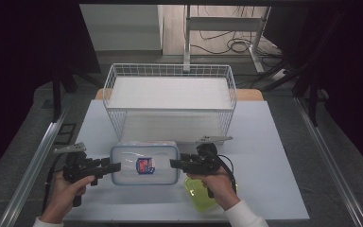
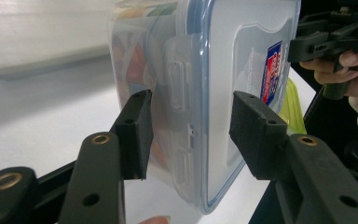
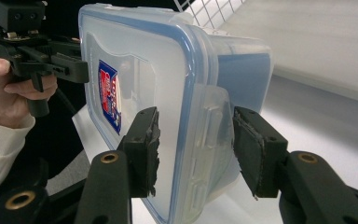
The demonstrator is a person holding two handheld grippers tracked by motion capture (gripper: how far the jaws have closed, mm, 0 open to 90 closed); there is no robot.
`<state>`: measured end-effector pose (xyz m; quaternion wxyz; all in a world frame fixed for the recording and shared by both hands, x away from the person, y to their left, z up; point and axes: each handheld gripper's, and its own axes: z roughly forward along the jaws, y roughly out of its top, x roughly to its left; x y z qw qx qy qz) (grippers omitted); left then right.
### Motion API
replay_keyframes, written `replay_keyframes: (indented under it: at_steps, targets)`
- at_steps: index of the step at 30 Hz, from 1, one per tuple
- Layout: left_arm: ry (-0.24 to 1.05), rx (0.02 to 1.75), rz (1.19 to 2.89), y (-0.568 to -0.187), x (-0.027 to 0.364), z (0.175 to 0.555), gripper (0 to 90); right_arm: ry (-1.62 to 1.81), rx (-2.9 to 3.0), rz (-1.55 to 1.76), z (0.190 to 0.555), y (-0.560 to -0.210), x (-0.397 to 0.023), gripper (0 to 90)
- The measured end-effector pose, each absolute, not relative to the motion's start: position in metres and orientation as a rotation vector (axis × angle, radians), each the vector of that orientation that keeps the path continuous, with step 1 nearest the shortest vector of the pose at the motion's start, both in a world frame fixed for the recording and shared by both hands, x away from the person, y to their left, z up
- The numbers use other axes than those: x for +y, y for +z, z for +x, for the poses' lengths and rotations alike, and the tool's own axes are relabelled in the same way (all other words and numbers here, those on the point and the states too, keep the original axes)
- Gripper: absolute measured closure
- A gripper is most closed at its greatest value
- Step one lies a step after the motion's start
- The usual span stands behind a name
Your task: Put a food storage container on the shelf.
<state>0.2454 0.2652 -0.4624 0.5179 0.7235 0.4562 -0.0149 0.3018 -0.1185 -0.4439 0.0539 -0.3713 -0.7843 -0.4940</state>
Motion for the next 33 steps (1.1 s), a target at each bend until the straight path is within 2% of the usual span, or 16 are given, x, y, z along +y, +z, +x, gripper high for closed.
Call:
replay_keyframes:
  at_steps: [13, 33]
  targets:
    - [-0.006, 1.055, 1.737, -0.440, 0.260, 0.250, 49.9, -1.568, -2.384, -1.111, 0.302, -0.422, -0.126, 52.4]
    - [0.066, 0.933, 1.733, -0.366, 0.229, 0.279, 50.1, -1.699, -2.434, -1.097, 0.311, -0.348, -0.159, 52.6]
